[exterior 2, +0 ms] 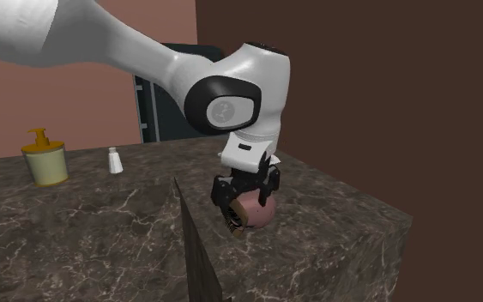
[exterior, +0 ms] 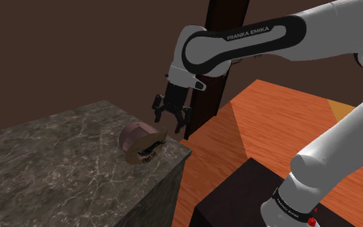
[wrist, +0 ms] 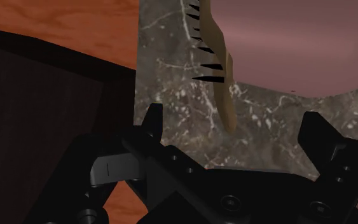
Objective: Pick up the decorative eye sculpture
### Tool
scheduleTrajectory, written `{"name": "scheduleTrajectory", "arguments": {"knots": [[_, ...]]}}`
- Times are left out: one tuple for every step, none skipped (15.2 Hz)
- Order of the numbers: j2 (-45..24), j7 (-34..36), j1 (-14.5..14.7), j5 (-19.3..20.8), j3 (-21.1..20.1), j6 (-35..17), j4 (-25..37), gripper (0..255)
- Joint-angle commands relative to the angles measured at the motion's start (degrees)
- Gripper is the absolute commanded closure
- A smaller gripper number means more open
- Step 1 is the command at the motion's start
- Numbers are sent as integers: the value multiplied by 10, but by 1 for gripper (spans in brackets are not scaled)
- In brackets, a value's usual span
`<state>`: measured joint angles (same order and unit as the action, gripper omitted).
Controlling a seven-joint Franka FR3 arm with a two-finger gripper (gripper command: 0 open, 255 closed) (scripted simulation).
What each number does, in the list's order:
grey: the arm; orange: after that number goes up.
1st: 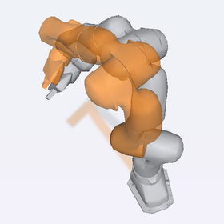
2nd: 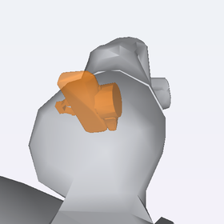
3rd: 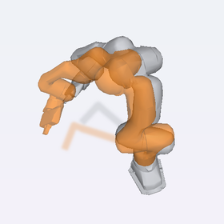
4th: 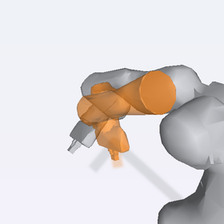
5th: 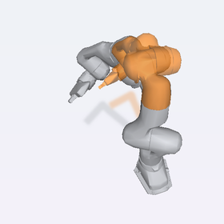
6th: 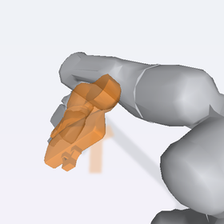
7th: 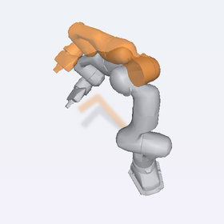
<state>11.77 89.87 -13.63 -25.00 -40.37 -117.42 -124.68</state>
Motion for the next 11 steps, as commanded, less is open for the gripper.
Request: {"name": "scheduleTrajectory", "arguments": {"knots": [[-7, 0, 0, 1, -4, -16, -8, 0], [-11, -1, 0, 2, -5, -24, -14, 0], [-16, -2, 0, 2, -8, -36, -21, 0], [-16, -2, 0, 2, -8, -36, -21, 0], [-16, -2, 0, 2, -8, -36, -21, 0], [-15, -3, 0, 2, -7, -36, -22, 255], [-15, -3, 0, 2, -7, -36, -22, 255], [-15, -3, 0, 1, -7, -36, -23, 255], [-15, -3, 0, 1, -7, -36, -23, 255], [-15, -3, 0, 1, -7, -36, -23, 255], [-15, -3, 0, 1, -7, -36, -23, 255]]}}
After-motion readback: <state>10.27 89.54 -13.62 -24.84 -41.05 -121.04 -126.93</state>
